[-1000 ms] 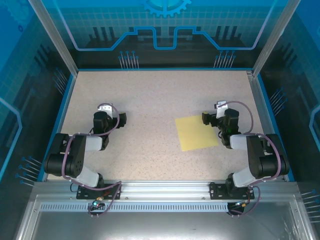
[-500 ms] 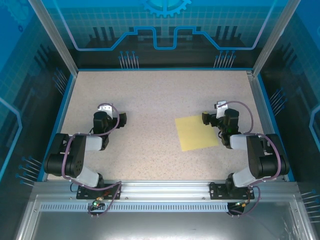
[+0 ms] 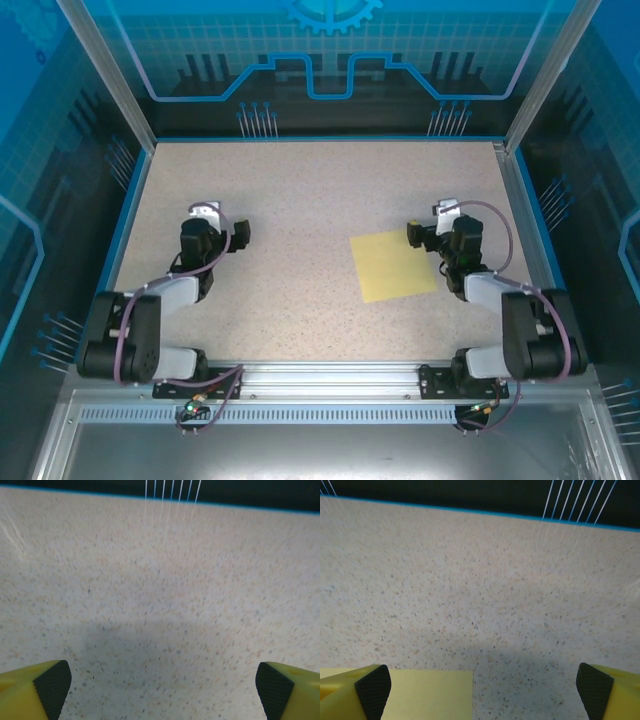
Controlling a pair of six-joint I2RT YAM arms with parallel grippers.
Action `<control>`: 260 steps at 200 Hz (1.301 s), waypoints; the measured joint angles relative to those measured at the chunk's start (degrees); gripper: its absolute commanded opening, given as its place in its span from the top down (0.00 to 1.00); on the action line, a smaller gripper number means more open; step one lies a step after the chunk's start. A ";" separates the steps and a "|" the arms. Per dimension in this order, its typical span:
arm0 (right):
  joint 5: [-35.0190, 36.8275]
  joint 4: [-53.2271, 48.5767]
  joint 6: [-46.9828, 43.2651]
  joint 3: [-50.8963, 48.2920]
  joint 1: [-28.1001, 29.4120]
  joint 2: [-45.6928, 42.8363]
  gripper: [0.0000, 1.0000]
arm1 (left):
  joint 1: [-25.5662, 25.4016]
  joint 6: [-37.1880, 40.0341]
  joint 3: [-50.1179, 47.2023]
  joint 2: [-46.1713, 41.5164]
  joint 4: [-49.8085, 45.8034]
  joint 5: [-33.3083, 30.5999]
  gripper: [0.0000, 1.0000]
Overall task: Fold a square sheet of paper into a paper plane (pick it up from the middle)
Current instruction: Move the square sheet of paper to the center of the table.
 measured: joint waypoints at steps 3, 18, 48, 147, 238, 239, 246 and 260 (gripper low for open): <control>-0.07 -0.98 0.24 0.09 0.00 -1.27 0.01 | 0.00 -0.28 0.11 -1.01 -0.76 0.02 0.01; -0.42 -6.56 1.18 1.33 0.22 -5.97 0.01 | -0.07 -1.73 0.48 -4.94 -4.37 0.11 0.01; -1.70 -18.62 4.17 5.01 3.23 -14.03 0.01 | -2.16 -3.56 4.74 -8.83 -15.15 0.85 0.01; -4.61 -55.41 12.50 21.42 18.51 -14.29 0.01 | -12.46 -17.25 18.84 -9.22 -43.01 16.11 0.01; 5.70 -67.56 17.86 22.64 25.99 -6.32 0.01 | -16.63 -24.74 18.56 -8.50 -45.16 27.96 0.01; 5.84 -67.56 17.90 22.64 25.99 -6.23 0.01 | -16.63 -24.76 18.53 -8.46 -45.11 28.00 0.01; 6.82 -67.54 18.56 22.64 25.99 -5.60 0.01 | -16.79 -24.96 18.40 -8.02 -44.98 28.37 0.01; 8.39 -67.45 19.87 22.64 25.99 -4.13 0.01 | -17.09 -25.40 18.05 -7.02 -44.78 28.98 0.01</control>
